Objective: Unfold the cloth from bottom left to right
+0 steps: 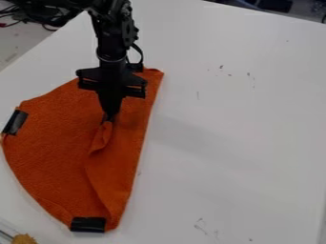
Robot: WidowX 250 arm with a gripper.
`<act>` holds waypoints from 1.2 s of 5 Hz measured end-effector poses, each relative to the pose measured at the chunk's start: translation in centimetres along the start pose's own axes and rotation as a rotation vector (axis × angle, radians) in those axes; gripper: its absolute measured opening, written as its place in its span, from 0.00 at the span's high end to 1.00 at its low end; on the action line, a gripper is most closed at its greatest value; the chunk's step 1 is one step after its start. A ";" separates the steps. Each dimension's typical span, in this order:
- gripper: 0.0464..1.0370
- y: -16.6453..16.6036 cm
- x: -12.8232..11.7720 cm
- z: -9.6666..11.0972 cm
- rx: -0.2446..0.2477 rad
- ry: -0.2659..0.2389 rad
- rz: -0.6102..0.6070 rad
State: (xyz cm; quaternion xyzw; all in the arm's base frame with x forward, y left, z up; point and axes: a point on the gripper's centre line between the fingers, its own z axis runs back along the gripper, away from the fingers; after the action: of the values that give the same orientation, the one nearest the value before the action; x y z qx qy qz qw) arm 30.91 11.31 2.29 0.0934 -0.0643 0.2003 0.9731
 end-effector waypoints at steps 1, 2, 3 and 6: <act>0.99 -0.1 0.0 0.0 -0.007 0.001 0.004; 0.99 0.0 0.0 -0.1 -0.001 0.015 0.005; 0.99 0.5 0.5 0.6 0.048 0.025 0.001; 0.99 -4.3 2.2 4.5 0.103 -0.062 -0.051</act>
State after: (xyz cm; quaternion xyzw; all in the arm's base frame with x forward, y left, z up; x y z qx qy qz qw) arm 34.21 7.35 6.33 0.1512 -0.0817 0.1754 0.9694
